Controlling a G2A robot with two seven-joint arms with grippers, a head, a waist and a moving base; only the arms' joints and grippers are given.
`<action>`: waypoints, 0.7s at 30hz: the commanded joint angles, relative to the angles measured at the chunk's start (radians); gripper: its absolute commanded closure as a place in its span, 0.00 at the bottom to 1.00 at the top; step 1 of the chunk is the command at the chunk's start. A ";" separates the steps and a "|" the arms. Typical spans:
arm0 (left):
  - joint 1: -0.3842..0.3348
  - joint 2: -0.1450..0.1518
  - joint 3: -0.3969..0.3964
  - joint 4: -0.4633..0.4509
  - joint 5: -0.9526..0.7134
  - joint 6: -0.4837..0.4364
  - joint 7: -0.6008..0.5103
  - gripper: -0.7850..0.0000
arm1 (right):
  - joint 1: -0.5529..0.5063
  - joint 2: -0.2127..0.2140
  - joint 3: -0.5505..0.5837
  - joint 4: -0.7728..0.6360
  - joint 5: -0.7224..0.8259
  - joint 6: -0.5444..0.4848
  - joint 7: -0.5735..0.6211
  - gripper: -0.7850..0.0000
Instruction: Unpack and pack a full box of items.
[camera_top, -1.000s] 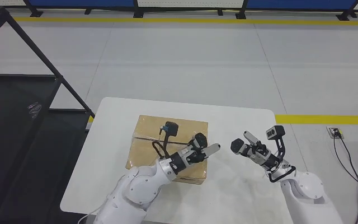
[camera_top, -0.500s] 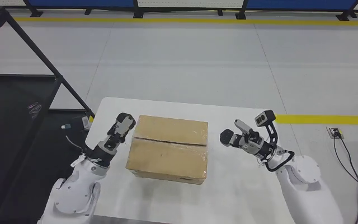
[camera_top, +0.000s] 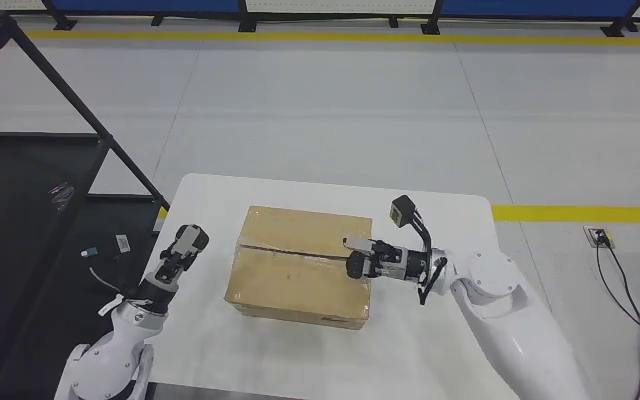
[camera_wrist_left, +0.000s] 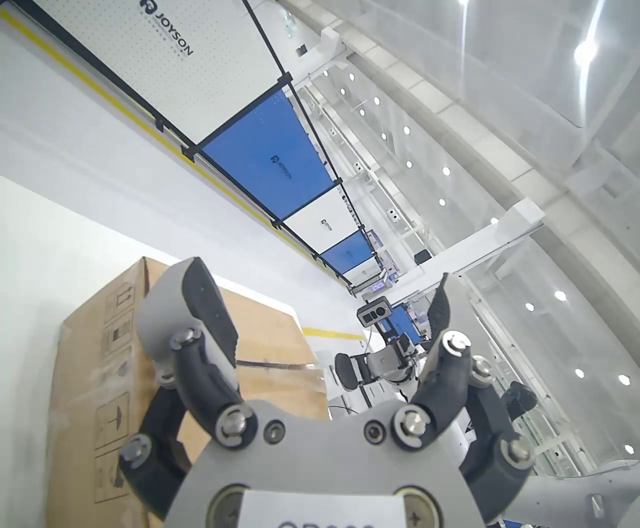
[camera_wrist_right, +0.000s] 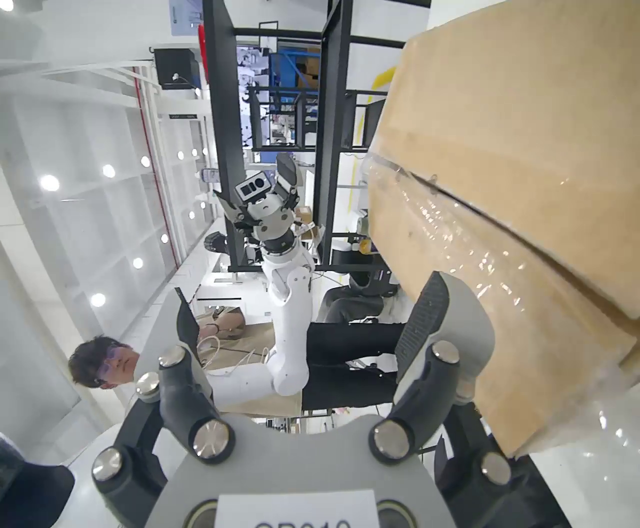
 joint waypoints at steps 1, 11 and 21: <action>-0.004 0.001 0.004 0.005 0.001 0.001 -0.001 0.00 | 0.005 -0.003 -0.019 0.003 -0.026 0.006 -0.030 0.00; -0.021 0.004 0.019 0.026 0.004 0.005 -0.001 0.00 | 0.011 -0.012 -0.069 0.026 -0.092 0.030 -0.096 0.00; -0.037 0.009 0.027 0.062 0.009 0.021 -0.012 0.00 | 0.006 -0.019 -0.090 -0.001 -0.140 0.106 -0.200 0.00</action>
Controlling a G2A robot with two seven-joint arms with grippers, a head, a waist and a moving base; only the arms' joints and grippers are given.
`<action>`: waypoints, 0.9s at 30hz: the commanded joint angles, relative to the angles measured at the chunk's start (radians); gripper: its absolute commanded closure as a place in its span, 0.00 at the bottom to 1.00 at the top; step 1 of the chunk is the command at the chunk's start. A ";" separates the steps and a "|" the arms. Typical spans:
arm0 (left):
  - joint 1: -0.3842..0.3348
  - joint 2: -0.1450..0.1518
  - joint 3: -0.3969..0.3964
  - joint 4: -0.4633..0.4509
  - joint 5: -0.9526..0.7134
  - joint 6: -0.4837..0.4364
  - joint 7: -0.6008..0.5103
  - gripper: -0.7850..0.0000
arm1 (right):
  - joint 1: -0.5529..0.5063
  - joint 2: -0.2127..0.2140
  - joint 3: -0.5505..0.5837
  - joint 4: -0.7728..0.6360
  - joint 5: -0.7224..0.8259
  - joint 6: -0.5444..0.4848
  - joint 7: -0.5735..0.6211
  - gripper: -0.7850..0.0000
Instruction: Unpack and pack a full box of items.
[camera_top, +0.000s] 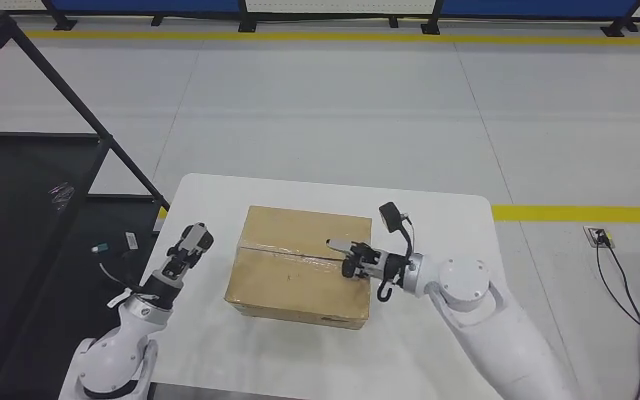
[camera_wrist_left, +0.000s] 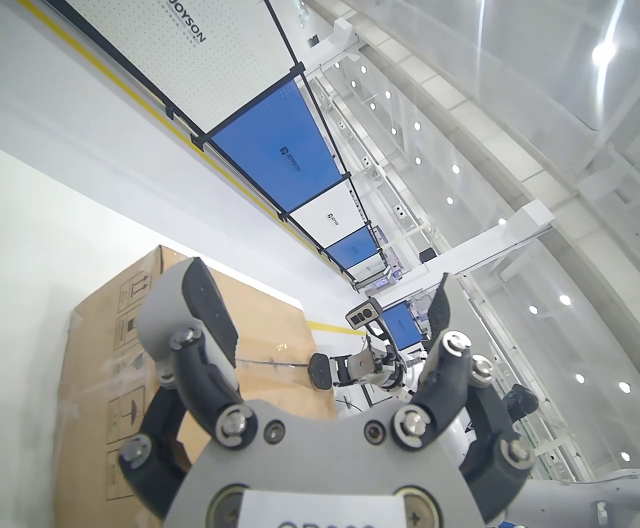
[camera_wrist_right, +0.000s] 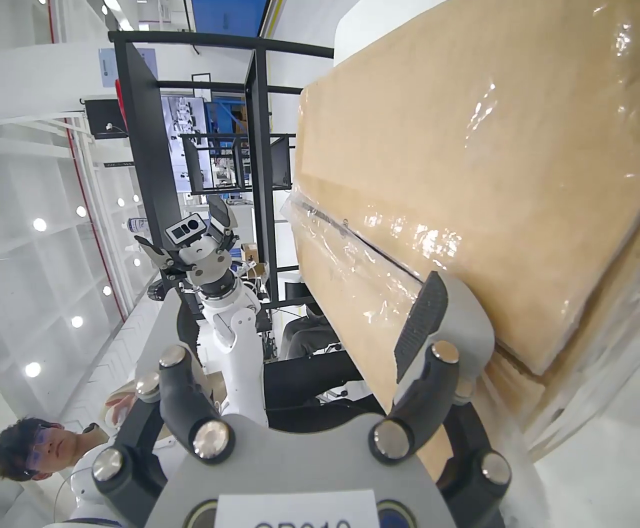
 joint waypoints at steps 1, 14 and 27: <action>-0.003 0.001 0.004 0.007 0.003 0.002 -0.001 0.00 | -0.001 -0.002 -0.003 -0.005 0.001 0.001 -0.007 0.00; -0.007 0.006 0.001 0.052 -0.005 0.007 0.010 0.00 | 0.040 -0.028 -0.057 0.040 0.044 0.005 -0.040 0.00; 0.017 0.013 -0.051 0.096 -0.055 -0.005 0.029 0.00 | 0.175 -0.098 -0.204 0.154 0.090 0.012 -0.100 0.00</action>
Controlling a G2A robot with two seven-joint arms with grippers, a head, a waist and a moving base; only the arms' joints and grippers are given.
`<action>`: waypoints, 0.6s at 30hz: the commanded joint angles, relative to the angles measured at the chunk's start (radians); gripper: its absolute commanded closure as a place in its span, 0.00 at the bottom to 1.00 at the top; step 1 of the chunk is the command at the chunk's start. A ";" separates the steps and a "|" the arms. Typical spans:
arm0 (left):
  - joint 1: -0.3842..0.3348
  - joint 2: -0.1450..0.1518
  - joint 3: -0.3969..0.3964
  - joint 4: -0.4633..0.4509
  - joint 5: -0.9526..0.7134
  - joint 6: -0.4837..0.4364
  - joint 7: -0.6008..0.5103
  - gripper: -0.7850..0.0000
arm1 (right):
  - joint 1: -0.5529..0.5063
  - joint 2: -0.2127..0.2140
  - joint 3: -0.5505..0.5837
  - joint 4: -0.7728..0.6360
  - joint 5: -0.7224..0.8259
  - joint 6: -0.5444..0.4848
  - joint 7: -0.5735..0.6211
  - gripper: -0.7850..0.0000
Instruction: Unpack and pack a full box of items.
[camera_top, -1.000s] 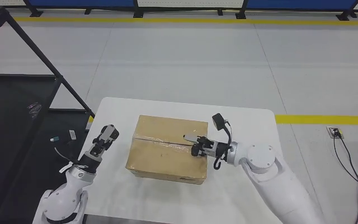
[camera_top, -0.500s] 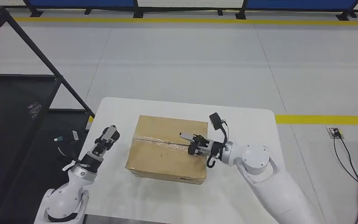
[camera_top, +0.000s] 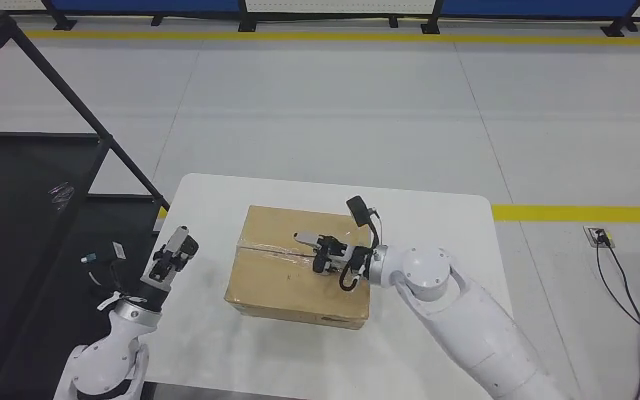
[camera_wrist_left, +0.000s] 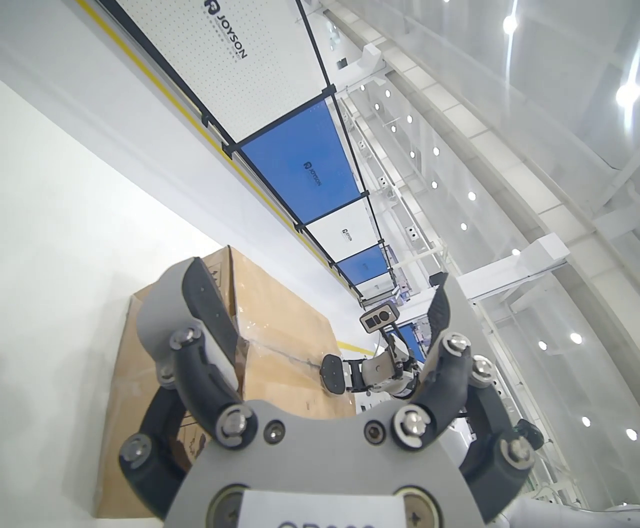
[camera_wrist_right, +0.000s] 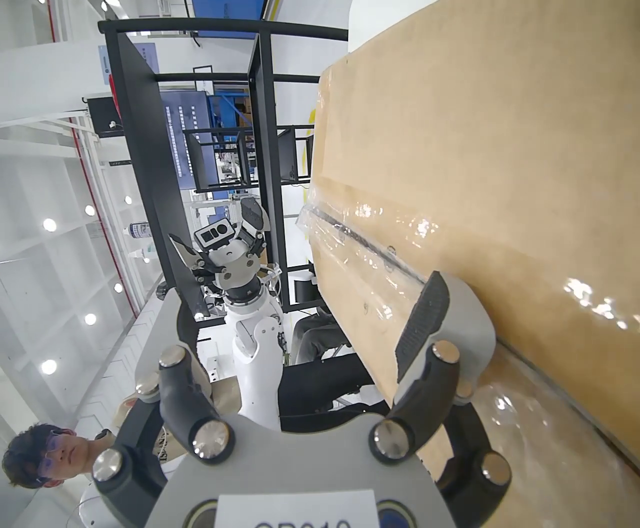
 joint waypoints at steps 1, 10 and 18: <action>0.006 0.001 -0.010 0.003 -0.009 -0.003 0.000 0.00 | 0.021 -0.013 -0.025 0.018 0.002 0.000 -0.015 0.00; 0.025 0.007 -0.043 0.017 -0.047 -0.021 -0.007 0.00 | 0.100 -0.072 -0.111 0.093 0.025 -0.004 -0.075 0.00; 0.037 0.012 -0.070 0.033 -0.080 -0.034 -0.020 0.00 | 0.166 -0.134 -0.178 0.178 0.068 -0.016 -0.101 0.00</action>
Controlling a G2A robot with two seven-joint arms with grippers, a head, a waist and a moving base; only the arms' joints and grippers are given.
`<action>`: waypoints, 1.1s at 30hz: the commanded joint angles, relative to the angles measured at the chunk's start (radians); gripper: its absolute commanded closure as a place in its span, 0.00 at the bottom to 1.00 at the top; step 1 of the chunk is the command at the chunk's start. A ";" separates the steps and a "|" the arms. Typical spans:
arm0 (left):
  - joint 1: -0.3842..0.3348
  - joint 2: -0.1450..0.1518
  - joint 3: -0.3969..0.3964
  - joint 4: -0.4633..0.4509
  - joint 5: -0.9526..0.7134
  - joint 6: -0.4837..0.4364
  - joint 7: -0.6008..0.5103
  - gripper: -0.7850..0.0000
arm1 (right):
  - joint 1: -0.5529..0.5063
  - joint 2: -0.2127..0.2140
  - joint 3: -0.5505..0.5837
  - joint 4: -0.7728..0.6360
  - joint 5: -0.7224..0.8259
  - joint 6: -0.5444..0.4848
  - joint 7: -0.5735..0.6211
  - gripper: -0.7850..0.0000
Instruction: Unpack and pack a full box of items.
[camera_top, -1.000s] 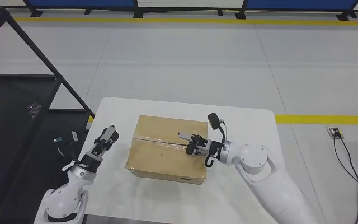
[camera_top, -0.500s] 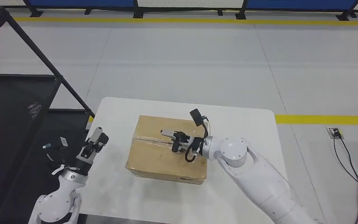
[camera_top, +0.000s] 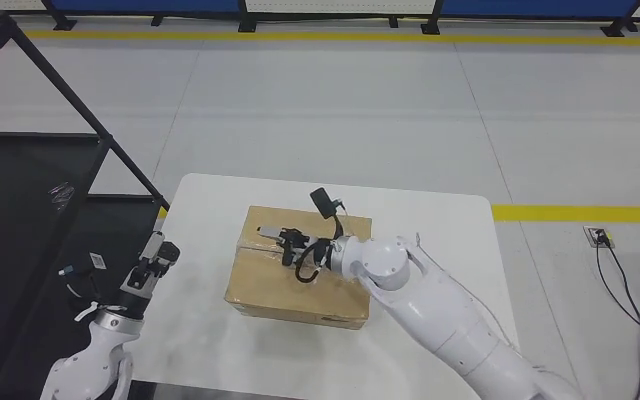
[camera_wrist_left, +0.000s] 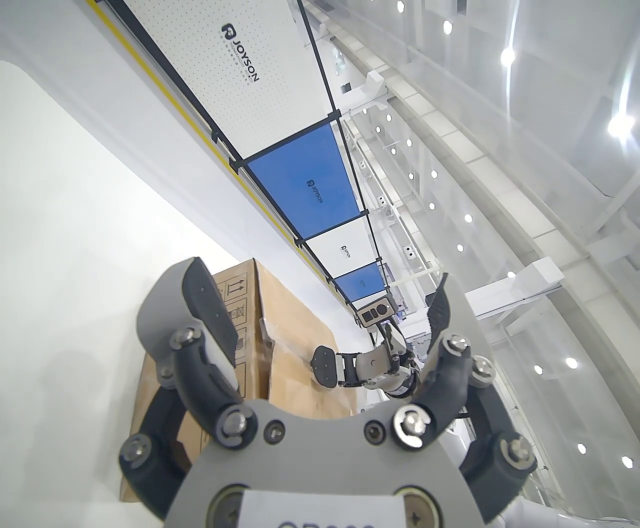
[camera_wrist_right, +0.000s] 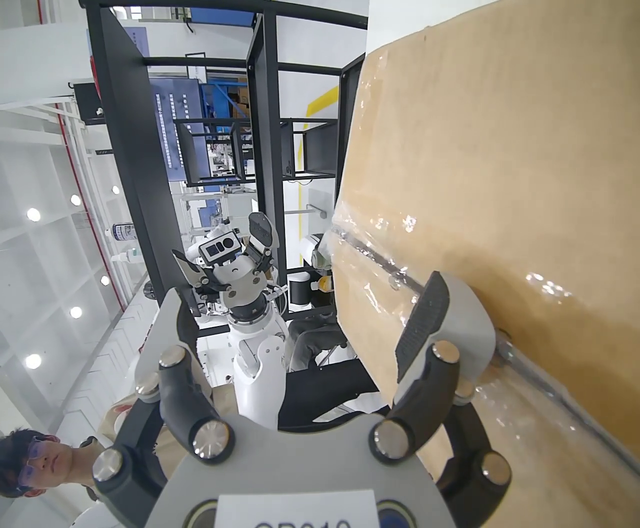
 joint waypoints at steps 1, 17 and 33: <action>0.003 0.001 -0.006 0.004 -0.008 -0.003 -0.004 0.00 | 0.016 -0.015 -0.015 0.025 0.009 -0.002 -0.005 0.00; 0.009 0.011 -0.034 0.036 -0.045 -0.020 -0.035 0.00 | 0.108 -0.145 -0.103 0.195 0.075 -0.059 -0.067 0.00; 0.030 0.018 -0.067 0.066 -0.092 -0.042 -0.050 0.00 | 0.163 -0.272 -0.163 0.352 0.071 -0.142 -0.118 0.00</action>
